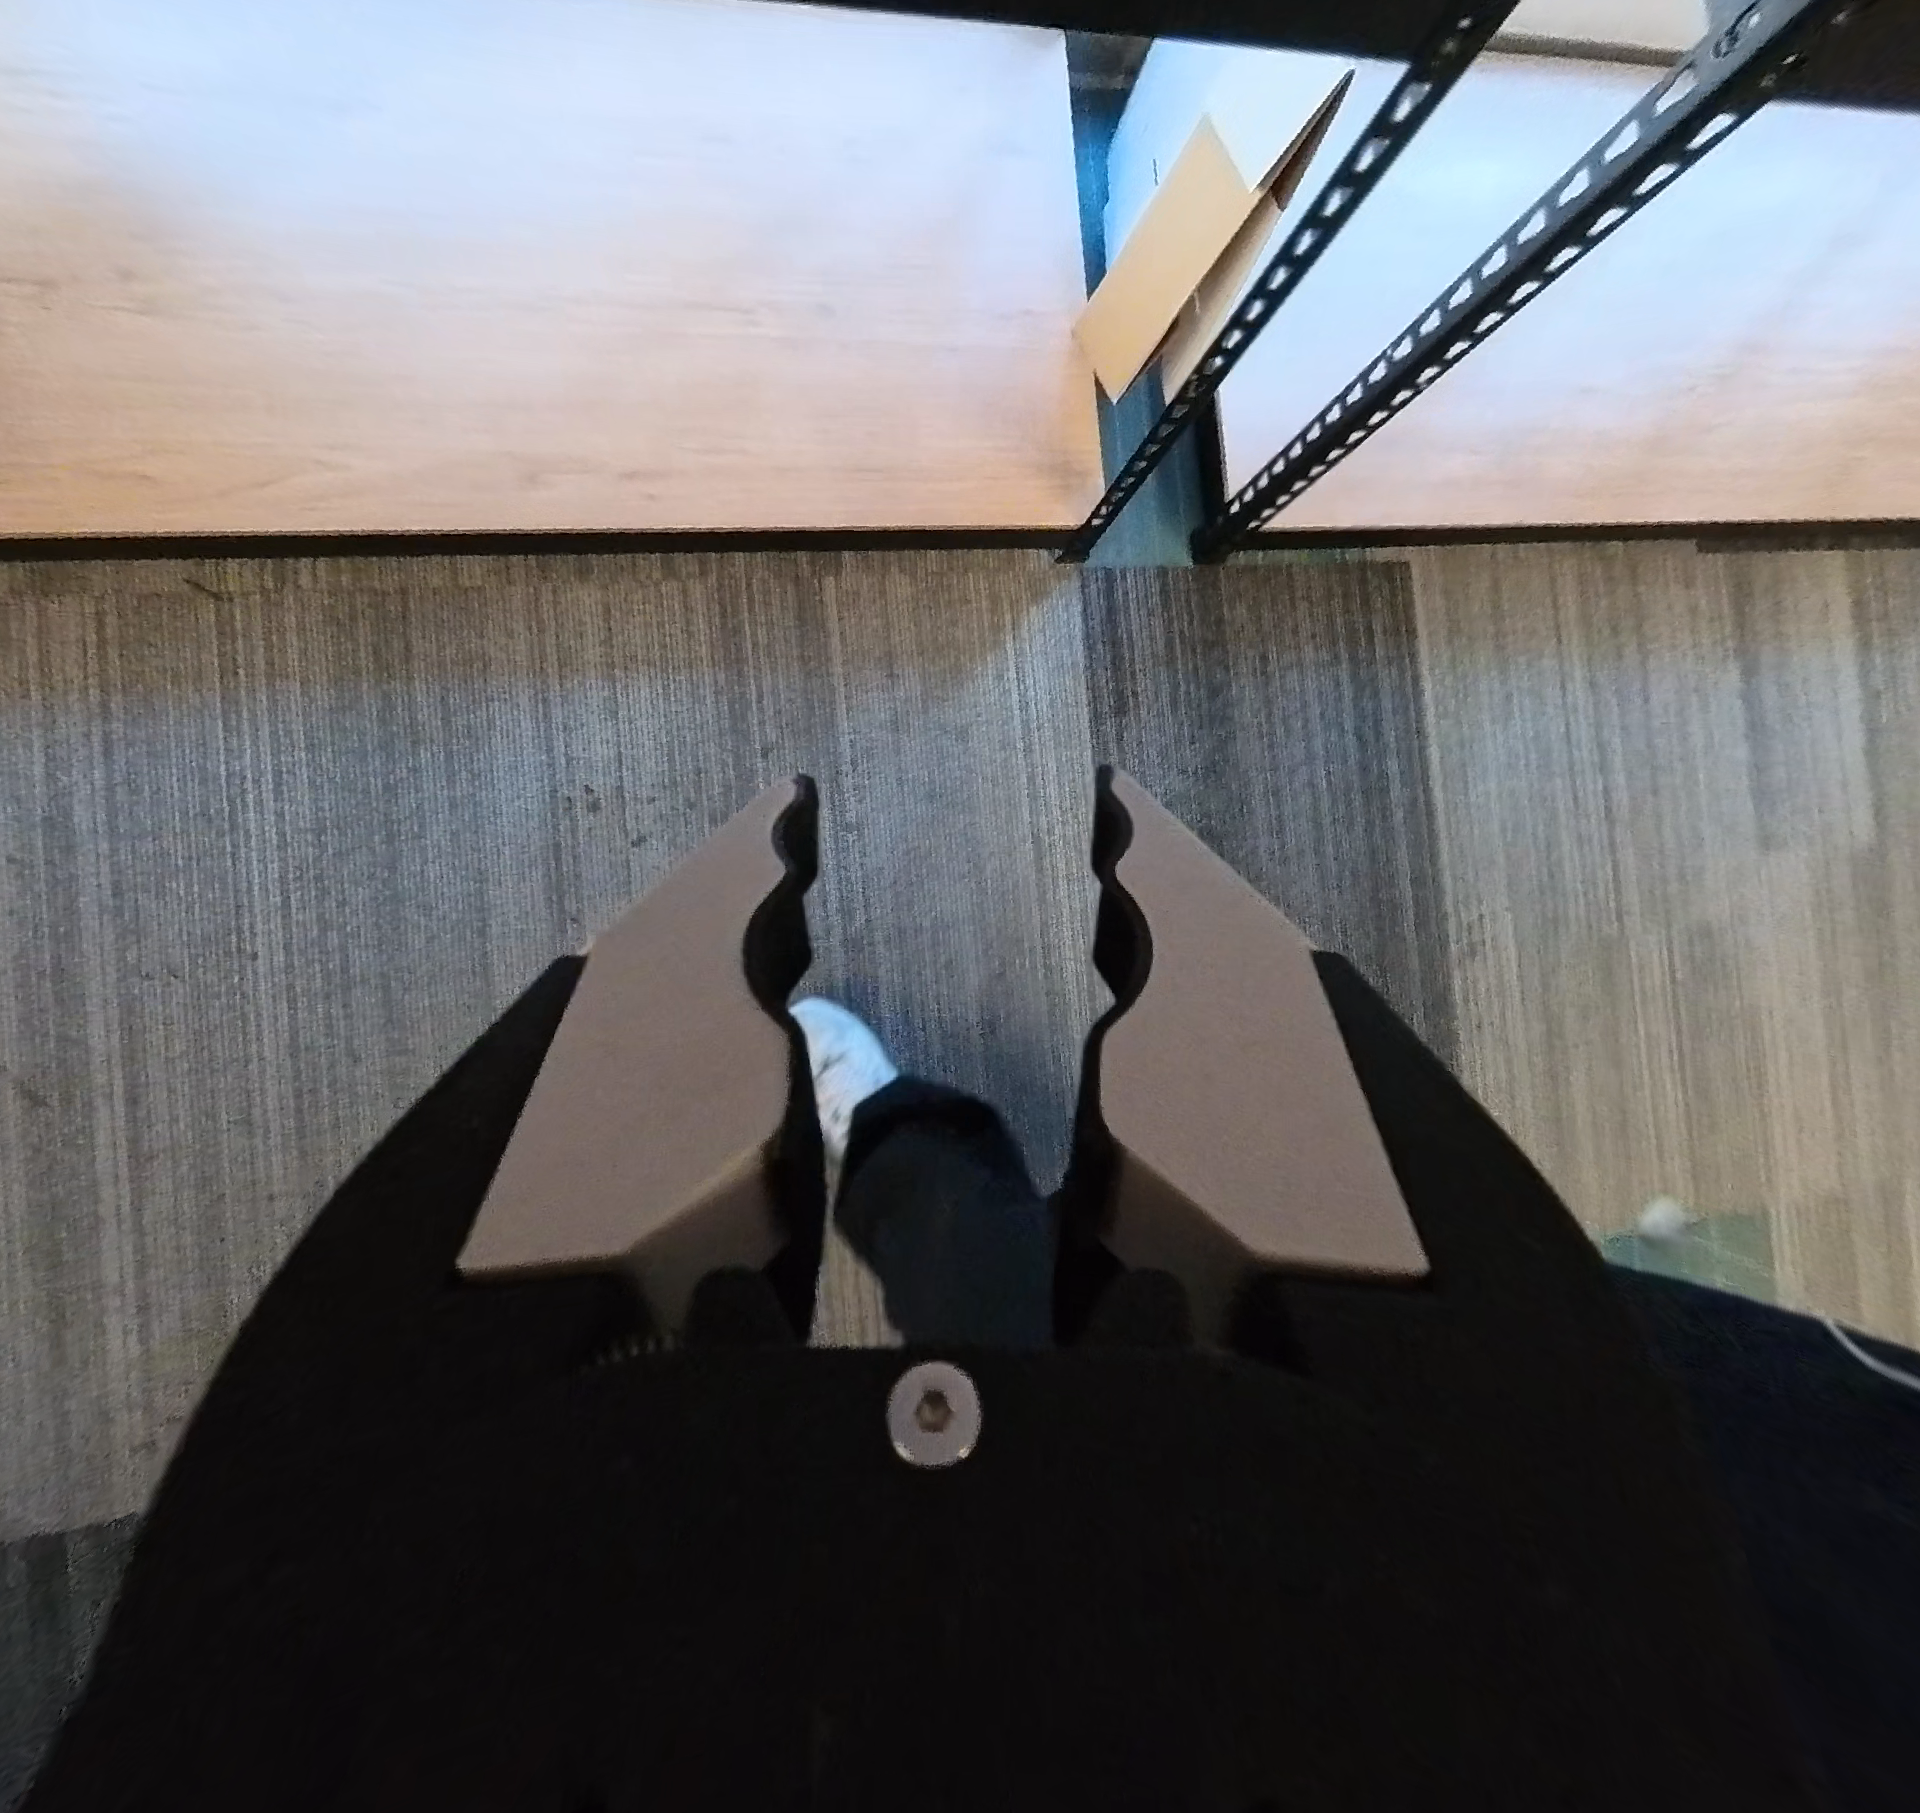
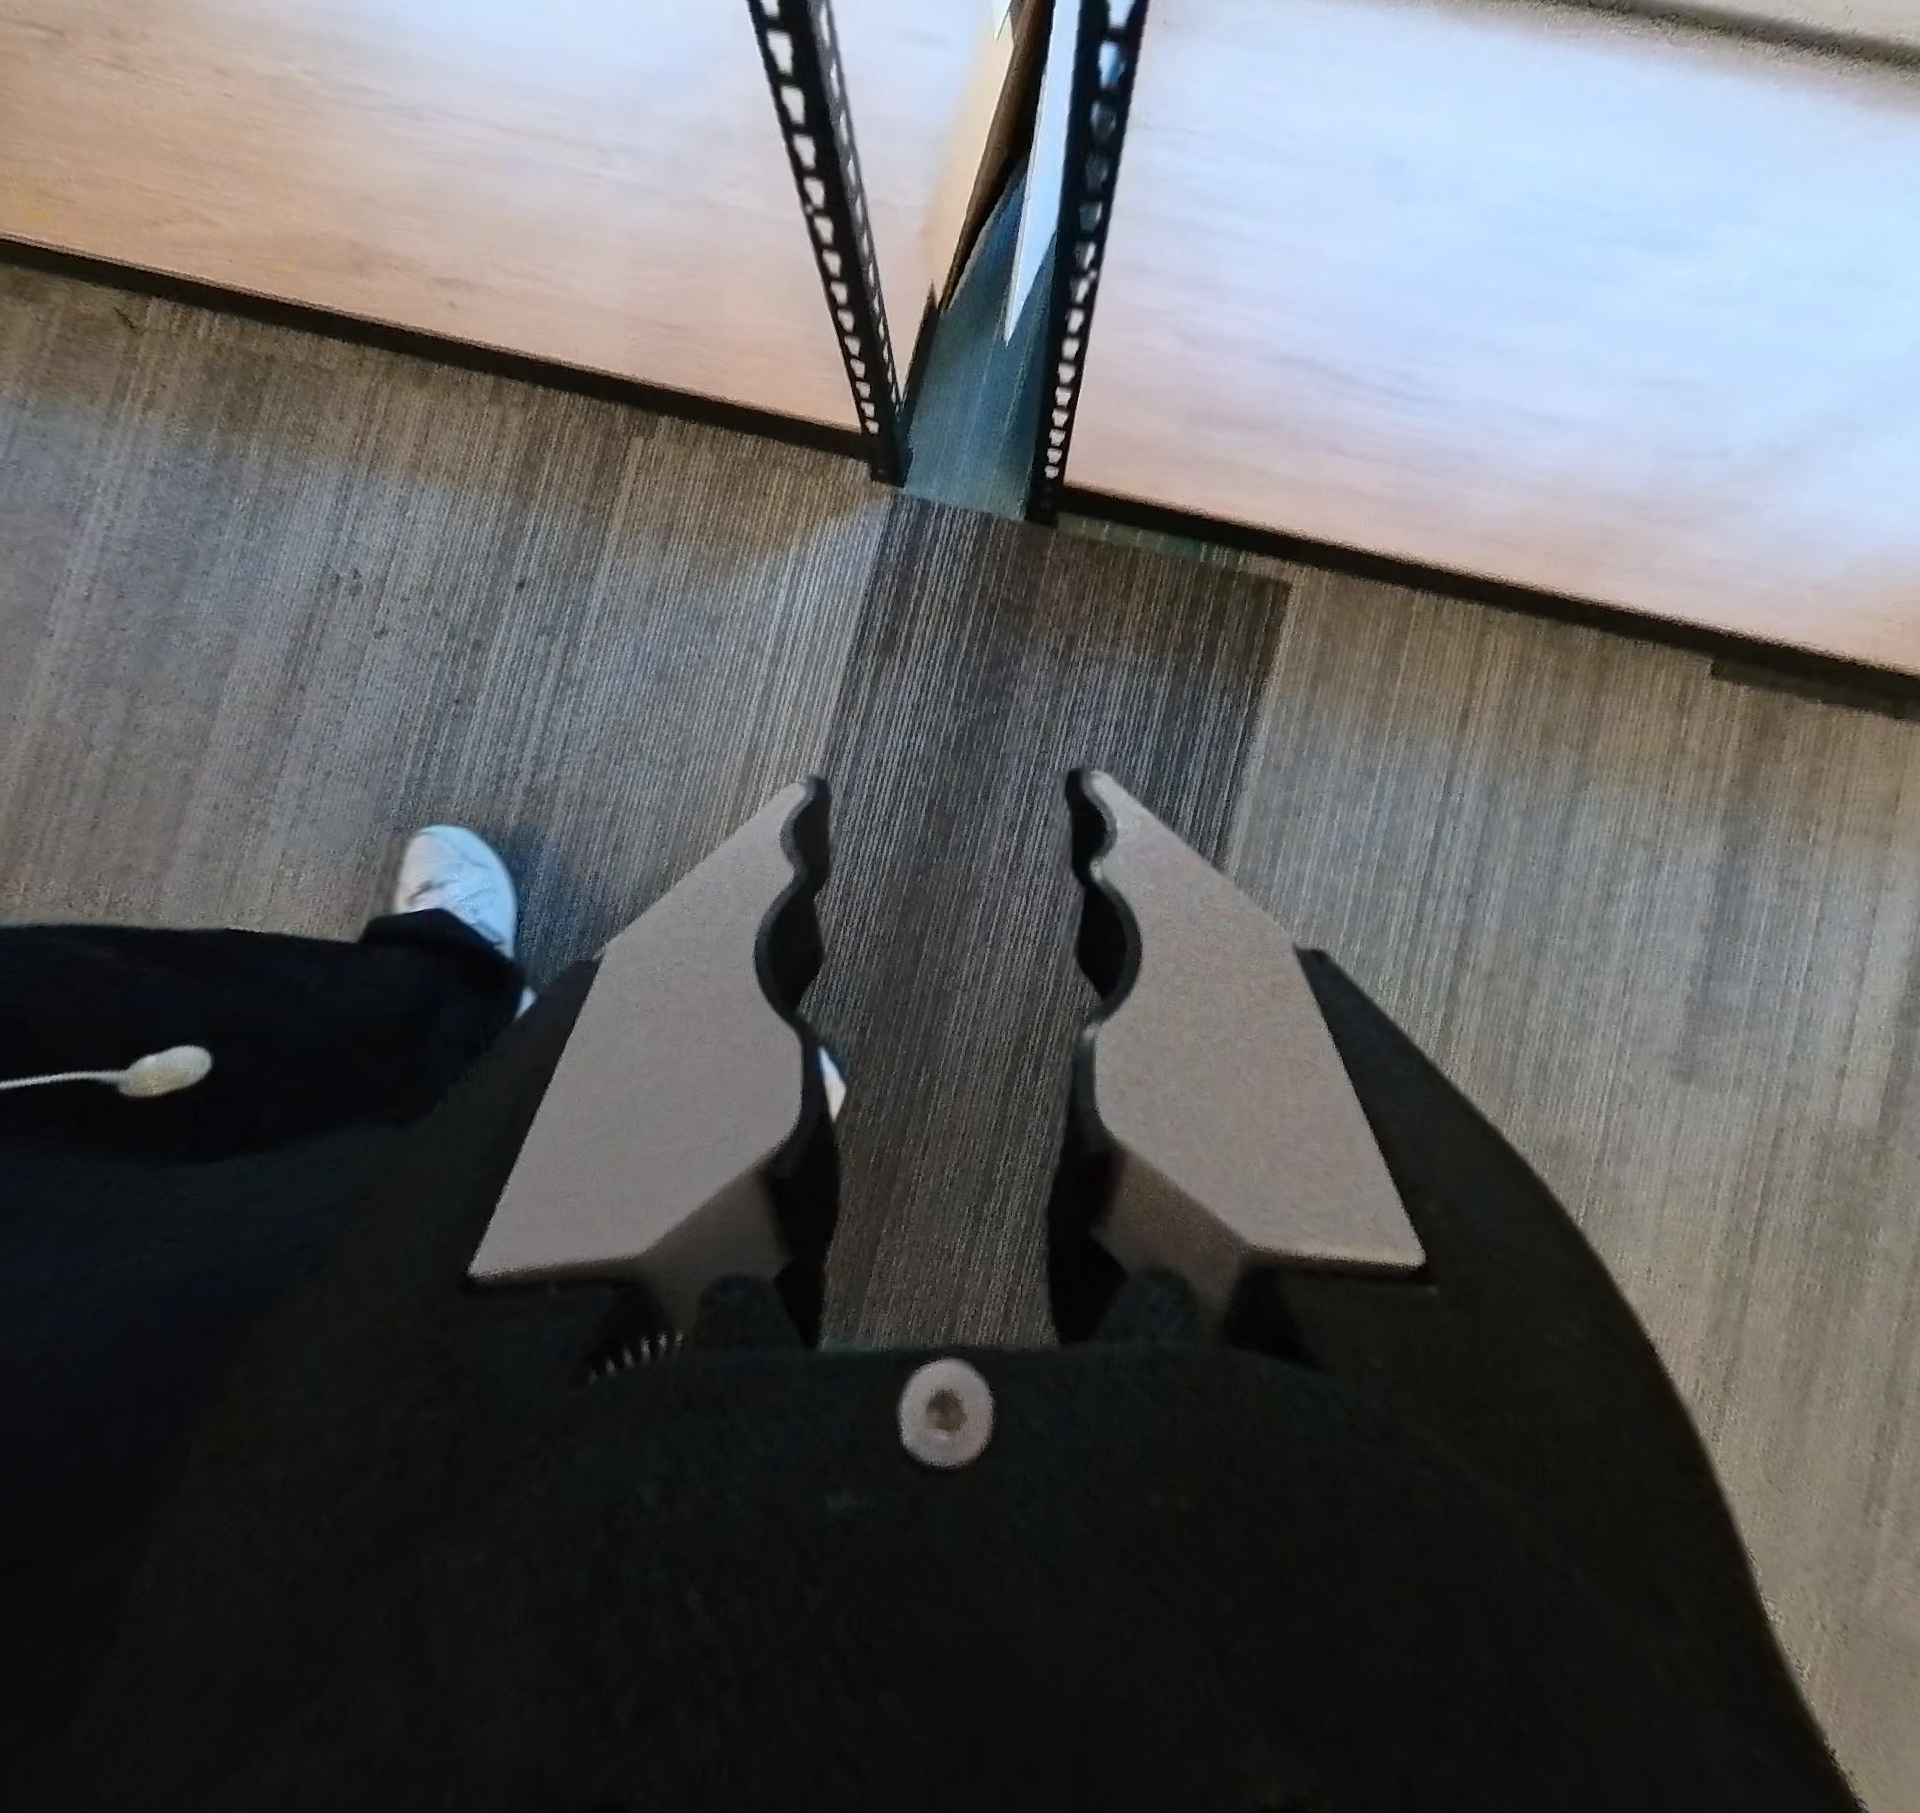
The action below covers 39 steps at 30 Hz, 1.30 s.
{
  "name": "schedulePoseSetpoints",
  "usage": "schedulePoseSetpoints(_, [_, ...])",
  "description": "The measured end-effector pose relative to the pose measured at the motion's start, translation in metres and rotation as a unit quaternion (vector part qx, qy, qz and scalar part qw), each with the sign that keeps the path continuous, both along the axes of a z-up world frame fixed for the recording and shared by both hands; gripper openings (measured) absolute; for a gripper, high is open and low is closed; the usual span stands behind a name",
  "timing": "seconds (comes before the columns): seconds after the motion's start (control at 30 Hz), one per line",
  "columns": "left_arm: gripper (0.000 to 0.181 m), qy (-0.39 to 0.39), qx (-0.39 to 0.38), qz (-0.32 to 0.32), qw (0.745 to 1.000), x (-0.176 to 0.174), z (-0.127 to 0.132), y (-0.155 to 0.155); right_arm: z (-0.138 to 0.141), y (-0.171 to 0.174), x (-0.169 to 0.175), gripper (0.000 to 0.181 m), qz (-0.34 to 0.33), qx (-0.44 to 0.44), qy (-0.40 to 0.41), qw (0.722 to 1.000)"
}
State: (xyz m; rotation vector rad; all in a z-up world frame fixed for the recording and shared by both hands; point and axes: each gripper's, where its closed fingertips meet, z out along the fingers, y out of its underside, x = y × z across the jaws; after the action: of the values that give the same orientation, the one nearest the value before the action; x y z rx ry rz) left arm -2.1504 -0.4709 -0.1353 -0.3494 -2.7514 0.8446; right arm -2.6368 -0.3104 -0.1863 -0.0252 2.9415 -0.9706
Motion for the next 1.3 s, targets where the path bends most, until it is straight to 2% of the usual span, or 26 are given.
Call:
schedulePoseSetpoints(0.07, [0.051,0.002,-0.001,0.003,1.0,-0.002,0.005,0.003,0.0,-0.028,-0.005,0.049,0.014,-0.004,0.005,1.0])
schedulePoseSetpoints(0.17, [0.05,-0.001,-0.005,0.014,1.0,0.012,0.008,-0.002,-0.002,-0.083,0.007,0.049,0.034,-0.012,0.003,0.999])
schedulePoseSetpoints(0.3, [0.048,0.017,0.006,0.042,0.999,0.041,-0.005,-0.018,0.006,-0.159,0.054,0.049,0.05,-0.019,-0.029,0.998])
schedulePoseSetpoints(0.4, [0.045,0.013,0.015,0.067,0.998,0.065,-0.022,-0.032,0.024,-0.209,0.088,0.049,0.066,-0.05,-0.048,0.995])
schedulePoseSetpoints(0.47, [0.047,0.008,0.02,0.079,0.997,0.076,-0.028,-0.039,0.022,-0.229,0.102,0.049,0.101,-0.038,-0.04,0.993])
schedulePoseSetpoints(0.6, [0.044,0.027,-0.005,0.13,0.991,0.084,-0.012,-0.047,0.025,-0.258,0.092,0.051,0.145,-0.026,0.019,0.989])
schedulePoseSetpoints(0.73, [0.045,0.03,-0.038,0.18,0.982,0.088,-0.01,-0.046,0.026,-0.297,0.054,0.068,0.182,-0.03,0.117,0.976])
schedulePoseSetpoints(0.83, [0.044,0.042,-0.051,0.255,0.965,0.081,-0.011,-0.024,0.048,-0.332,0.03,0.075,0.217,-0.058,0.177,0.958])
schedulePoseSetpoints(0.93, [0.041,0.065,-0.056,0.311,0.946,0.057,-0.01,0.01,0.072,-0.369,0.018,0.084,0.237,-0.115,0.213,0.941])
schedulePoseSetpoints(1.1, [0.041,0.023,0.001,0.317,0.948,0.01,-0.031,0.065,0.07,-0.405,0.023,0.09,0.268,-0.141,0.219,0.928])
schedulePoseSetpoints(1.2, [0.041,0.03,-0.006,0.342,0.939,-0.014,-0.018,0.079,0.069,-0.424,0.039,0.09,0.284,-0.162,0.228,0.917])
schedulePoseSetpoints(1.3, [0.04,0.029,-0.014,0.352,0.935,-0.033,-0.002,0.091,0.076,-0.446,0.05,0.084,0.264,-0.186,0.219,0.921])
